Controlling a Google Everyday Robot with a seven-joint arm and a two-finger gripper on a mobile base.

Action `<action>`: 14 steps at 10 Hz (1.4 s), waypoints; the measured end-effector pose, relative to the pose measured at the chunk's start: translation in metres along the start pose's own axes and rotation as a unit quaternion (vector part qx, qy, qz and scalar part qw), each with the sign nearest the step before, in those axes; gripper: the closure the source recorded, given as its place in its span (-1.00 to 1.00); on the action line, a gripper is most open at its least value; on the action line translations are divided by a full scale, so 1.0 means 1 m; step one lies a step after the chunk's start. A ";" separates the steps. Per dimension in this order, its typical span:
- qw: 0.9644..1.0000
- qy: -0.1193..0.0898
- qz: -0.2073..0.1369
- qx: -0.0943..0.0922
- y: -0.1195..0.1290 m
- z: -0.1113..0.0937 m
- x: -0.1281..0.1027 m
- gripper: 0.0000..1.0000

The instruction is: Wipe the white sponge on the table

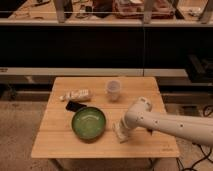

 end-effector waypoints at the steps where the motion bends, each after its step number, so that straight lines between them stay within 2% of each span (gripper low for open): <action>1: 1.000 -0.004 -0.015 0.009 -0.010 -0.002 -0.016 0.82; 4: 0.999 -0.011 -0.035 0.017 -0.011 -0.009 -0.056 0.82; 6: 1.000 -0.008 -0.016 0.002 0.018 -0.020 -0.073 0.82; 8: 1.000 0.007 0.011 -0.016 0.051 -0.033 -0.072 0.82; 11: 0.997 0.027 0.062 -0.040 0.101 -0.046 -0.055 0.82; 12: 0.996 0.029 0.073 -0.046 0.109 -0.046 -0.047 0.82; 13: 0.994 0.029 0.088 -0.055 0.120 -0.040 -0.028 0.82; 14: 0.994 0.028 0.092 -0.058 0.121 -0.036 -0.018 0.82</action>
